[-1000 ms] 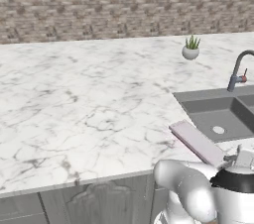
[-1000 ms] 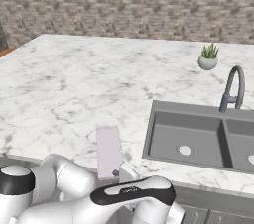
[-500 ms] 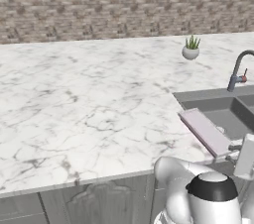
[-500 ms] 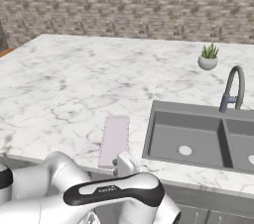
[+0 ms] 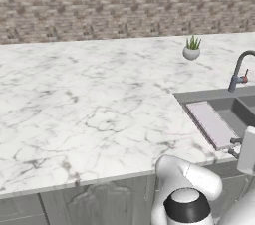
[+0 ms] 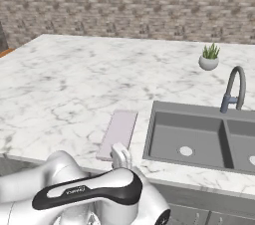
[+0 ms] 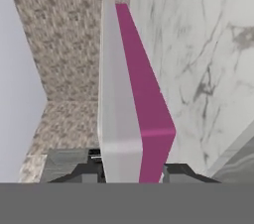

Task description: The ice cube tray has been filled with water. Take the tray and place it in the freezer to make ice. Close the freezer door after placing the tray.

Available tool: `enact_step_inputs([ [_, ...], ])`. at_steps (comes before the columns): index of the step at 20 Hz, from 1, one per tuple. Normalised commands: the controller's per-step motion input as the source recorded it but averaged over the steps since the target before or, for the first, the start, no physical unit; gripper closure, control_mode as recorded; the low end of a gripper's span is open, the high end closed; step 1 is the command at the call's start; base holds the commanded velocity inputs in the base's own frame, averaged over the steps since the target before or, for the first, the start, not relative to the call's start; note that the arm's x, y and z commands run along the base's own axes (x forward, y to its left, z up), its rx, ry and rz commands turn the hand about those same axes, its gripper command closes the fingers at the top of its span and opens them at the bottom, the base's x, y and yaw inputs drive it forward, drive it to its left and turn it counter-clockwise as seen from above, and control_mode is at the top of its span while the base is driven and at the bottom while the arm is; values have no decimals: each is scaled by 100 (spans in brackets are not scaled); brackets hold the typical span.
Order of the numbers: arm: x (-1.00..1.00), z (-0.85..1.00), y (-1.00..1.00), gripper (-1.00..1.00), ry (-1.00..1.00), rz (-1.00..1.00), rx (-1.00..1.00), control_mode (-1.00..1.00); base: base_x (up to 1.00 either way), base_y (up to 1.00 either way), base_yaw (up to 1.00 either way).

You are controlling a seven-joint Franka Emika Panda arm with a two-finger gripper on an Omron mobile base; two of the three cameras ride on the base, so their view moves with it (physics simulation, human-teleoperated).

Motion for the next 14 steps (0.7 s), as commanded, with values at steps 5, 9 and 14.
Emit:
enact_step_inputs([
  [5, 0, 23, 0, 100, 0, -7, -3, -100, 0, 0, 0],
  [9, 0, 15, 0, 100, -1, -5, -2, -100, 0, 0, 0],
  [14, 0, 6, 0, 100, -5, -3, 0, -100, 0, 0, 0],
])
